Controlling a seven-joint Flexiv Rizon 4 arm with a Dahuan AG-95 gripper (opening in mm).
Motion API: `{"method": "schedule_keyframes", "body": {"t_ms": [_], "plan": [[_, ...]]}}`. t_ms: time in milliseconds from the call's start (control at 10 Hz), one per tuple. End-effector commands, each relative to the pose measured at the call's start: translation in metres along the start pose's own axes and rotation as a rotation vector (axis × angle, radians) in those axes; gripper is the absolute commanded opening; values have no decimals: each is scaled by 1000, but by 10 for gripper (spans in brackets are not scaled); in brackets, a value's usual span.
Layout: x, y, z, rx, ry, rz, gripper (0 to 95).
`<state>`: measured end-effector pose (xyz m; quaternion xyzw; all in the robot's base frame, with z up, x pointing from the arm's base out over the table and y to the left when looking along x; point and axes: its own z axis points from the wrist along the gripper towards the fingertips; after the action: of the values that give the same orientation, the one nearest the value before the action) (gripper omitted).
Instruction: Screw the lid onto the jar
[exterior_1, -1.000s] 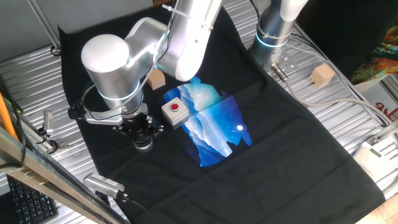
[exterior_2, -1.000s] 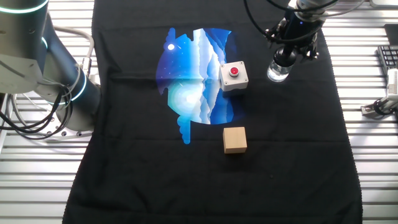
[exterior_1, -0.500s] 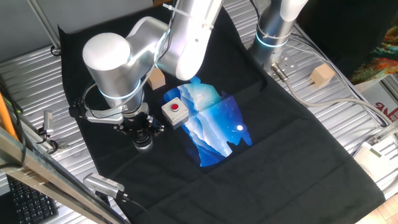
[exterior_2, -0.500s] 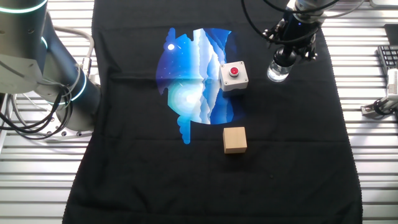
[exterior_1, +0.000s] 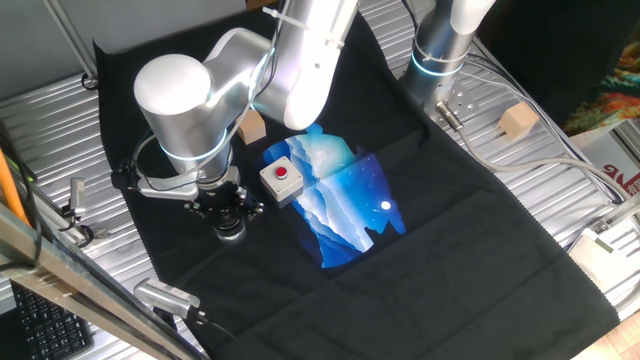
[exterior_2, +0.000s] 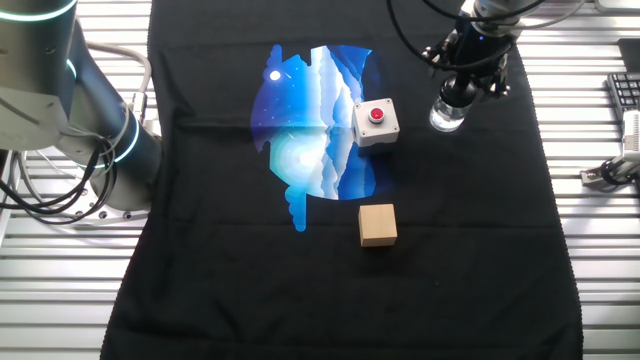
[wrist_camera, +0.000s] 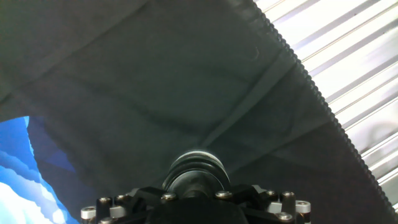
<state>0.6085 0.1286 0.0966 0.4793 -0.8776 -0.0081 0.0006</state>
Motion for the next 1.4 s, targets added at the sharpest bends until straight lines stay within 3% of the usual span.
{"method": "schedule_keyframes", "body": {"t_ms": [100,400,500,600,700,800,1000,1400], "plan": [[0,0,1,0,1,3,760],[0,0,1,1,1,18,760],[0,1,1,2,3,26,570],[0,1,1,4,4,30,570],[0,1,1,9,4,32,380],[0,1,1,11,5,38,380],[0,1,0,8,-1,55,0],[0,1,0,2,-1,75,0]]}}
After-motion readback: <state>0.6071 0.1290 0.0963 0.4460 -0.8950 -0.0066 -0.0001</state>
